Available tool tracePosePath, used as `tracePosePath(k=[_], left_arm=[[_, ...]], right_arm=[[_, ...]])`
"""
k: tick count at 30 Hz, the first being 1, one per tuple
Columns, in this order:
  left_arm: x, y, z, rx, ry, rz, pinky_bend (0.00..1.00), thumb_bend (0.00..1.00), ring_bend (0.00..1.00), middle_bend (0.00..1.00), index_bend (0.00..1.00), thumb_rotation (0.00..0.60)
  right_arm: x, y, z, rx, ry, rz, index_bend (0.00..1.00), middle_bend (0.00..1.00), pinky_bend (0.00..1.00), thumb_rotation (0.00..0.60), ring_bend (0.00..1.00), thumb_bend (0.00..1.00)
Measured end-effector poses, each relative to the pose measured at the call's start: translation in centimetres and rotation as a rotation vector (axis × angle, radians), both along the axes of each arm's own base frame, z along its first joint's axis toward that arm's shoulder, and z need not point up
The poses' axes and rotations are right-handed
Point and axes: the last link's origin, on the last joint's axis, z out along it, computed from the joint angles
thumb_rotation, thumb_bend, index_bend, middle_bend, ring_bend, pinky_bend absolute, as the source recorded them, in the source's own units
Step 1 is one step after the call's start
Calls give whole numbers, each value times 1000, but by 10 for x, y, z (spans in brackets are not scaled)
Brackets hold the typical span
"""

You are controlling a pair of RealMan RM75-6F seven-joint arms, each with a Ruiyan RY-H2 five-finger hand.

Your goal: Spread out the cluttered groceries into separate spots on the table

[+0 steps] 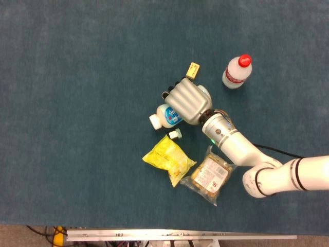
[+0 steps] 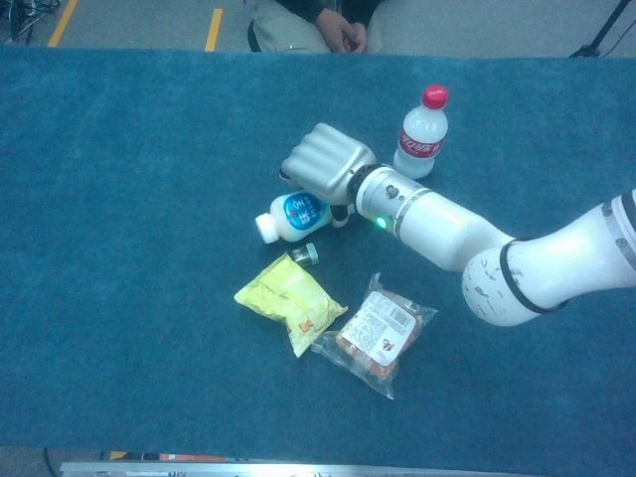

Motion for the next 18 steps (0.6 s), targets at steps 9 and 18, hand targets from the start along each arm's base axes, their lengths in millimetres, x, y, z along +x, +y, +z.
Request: tracePosePath(k=[9, 18], left_arm=[[-1, 1, -1, -4, -2, -1, 199, 441, 268, 336, 373, 600], [-2, 1, -2, -7, -4, 2, 199, 441, 268, 336, 373, 600]], right_arm=[[15, 0, 19, 13, -166, -18, 663, 608, 616, 600, 592, 73], [29, 2, 62, 12, -393, -38, 663, 608, 616, 600, 592, 73]])
